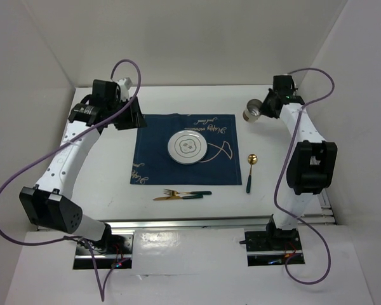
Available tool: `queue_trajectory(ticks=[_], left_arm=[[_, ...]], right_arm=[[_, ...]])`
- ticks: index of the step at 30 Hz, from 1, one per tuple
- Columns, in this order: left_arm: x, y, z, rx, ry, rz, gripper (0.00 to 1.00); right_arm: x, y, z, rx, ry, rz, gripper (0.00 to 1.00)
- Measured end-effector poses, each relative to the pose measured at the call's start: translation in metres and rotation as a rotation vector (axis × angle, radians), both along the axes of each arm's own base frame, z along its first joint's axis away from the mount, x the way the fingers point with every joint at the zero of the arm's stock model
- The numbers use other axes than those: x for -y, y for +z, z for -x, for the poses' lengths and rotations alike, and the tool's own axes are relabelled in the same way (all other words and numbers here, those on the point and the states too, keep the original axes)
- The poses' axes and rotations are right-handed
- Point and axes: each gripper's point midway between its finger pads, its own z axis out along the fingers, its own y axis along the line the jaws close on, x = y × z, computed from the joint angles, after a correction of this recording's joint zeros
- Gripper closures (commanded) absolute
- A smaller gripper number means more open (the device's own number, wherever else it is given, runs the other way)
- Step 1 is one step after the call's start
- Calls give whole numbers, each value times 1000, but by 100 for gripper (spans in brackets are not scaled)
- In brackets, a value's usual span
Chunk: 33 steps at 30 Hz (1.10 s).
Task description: Set the dinner table for one person
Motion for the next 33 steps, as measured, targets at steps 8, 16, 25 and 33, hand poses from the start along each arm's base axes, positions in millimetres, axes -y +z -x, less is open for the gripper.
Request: queue_trajectory(ticks=[8,16,25,33], left_arm=[[-11,13,8,40,58,14,44],[-15,19,25,76,101,47,60],[-11,4,29,26,100,65,60],[-11,3,29,23,99,65,58]], right_arm=[[-109,33,-9,75,260,6,100],[-124,-37,-25,-63,251,1,100],[-146,-63,-30,-113,226,-13,58],[-153,-51,-36,-95,212,-8,24]])
